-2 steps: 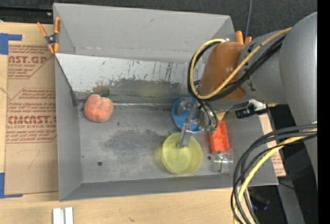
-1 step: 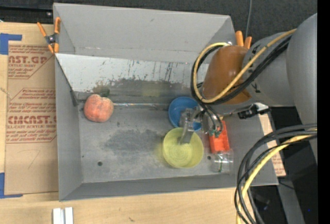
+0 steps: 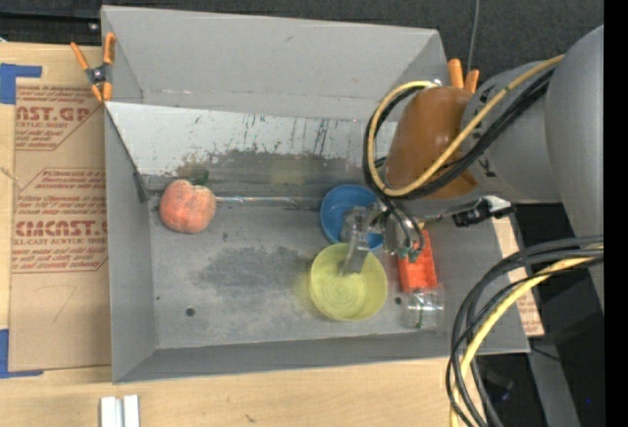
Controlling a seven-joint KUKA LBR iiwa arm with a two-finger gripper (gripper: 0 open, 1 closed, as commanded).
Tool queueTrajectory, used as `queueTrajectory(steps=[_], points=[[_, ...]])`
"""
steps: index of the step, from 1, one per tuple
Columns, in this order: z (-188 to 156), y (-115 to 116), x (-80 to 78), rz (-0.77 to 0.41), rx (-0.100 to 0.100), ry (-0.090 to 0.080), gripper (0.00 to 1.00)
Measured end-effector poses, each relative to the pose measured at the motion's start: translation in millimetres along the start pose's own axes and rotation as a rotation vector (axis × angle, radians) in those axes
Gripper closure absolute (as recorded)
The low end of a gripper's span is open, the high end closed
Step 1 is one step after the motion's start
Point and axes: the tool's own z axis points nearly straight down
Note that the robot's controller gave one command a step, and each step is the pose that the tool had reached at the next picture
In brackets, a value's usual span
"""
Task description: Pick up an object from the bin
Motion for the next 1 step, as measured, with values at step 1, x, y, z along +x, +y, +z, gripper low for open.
queueTrajectory(steps=[1], points=[[-3.0, 0.0, 0.6, 0.000, 0.000, 0.002, 1.00]])
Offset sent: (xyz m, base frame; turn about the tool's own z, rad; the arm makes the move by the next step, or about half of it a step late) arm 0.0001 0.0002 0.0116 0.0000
